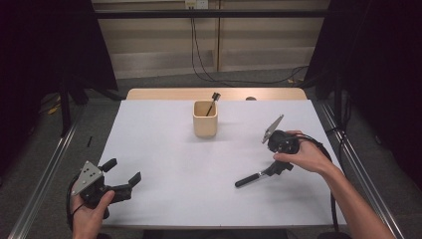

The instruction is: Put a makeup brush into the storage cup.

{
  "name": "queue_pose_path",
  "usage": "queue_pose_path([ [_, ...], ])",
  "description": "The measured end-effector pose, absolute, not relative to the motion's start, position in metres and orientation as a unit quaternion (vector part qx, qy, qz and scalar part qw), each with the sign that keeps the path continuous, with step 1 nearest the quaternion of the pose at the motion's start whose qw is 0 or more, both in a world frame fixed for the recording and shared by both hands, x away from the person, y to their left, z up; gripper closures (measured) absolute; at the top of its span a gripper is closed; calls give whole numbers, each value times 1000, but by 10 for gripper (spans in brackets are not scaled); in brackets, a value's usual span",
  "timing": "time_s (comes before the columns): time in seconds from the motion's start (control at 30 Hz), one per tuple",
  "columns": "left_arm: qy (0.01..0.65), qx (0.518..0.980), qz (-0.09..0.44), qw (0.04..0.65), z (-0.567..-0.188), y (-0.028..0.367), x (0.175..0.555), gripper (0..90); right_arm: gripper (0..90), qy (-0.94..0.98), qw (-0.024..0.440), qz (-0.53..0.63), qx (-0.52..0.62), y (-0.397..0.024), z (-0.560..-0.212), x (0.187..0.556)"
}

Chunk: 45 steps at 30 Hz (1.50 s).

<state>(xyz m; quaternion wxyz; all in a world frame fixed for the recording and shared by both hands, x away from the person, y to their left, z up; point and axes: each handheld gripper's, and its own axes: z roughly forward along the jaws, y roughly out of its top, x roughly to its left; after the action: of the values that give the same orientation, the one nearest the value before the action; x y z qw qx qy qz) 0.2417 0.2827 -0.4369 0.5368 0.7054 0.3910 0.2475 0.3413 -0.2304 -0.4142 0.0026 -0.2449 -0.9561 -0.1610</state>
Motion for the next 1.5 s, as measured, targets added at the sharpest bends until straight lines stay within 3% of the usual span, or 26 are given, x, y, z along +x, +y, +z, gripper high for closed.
queue_pose_path([
  [0.73, 389, 710, 252, 530, -437, 283, 242, 33, 143, -980, 5, -89, -178, -204, -446, 344],
  [0.93, 389, 708, 255, 531, -438, 283, 242, 33, 289, -984, 10, -79, -162, -202, -452, 344],
  [1.1, 389, 710, 254, 529, -438, 283, 242, 33, 340, -985, 6, -72, -154, -202, -452, 343],
  [1.33, 388, 711, 255, 528, -438, 284, 242, 33, 533, -988, 9, -65, -140, -201, -449, 340],
  [1.5, 387, 711, 255, 529, -438, 283, 242, 34, 596, -990, 13, -51, -134, -198, -448, 339],
])
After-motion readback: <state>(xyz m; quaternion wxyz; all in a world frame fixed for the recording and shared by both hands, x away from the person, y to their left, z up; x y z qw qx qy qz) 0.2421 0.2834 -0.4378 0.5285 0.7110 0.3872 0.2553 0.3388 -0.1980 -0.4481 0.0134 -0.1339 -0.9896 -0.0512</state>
